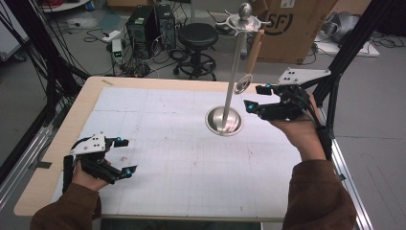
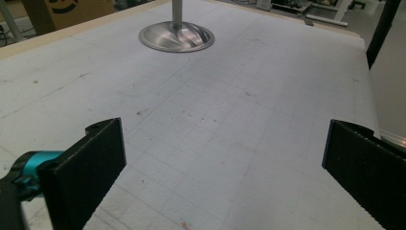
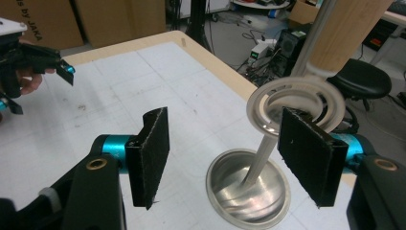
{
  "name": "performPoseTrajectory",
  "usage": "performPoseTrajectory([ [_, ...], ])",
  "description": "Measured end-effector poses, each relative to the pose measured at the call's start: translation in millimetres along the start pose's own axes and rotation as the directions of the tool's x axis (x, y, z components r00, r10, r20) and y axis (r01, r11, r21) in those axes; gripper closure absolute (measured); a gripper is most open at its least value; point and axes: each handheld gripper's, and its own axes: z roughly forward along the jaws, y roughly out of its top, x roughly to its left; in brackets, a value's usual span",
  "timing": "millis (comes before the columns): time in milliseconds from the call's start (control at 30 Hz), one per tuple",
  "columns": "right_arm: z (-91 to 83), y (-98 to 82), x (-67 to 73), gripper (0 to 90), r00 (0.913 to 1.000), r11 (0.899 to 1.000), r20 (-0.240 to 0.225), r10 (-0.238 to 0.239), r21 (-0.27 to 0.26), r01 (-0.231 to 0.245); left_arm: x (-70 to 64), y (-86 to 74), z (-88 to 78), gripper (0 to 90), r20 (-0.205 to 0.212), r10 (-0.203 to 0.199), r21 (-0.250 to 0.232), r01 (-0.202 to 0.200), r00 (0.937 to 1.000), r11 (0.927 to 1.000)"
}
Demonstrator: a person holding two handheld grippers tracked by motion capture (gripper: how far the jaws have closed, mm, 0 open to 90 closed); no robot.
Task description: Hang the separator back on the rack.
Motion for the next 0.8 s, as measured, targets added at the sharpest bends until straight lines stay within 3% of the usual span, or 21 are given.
performPoseTrajectory([
  [800,6.3,-68.7,11.4,29.3,0.9966,0.998,-0.047,0.067,-0.009,-0.068,-0.5,-0.1,0.4,1.6,0.004,-0.002,0.002,0.002,1.0000,1.0000],
])
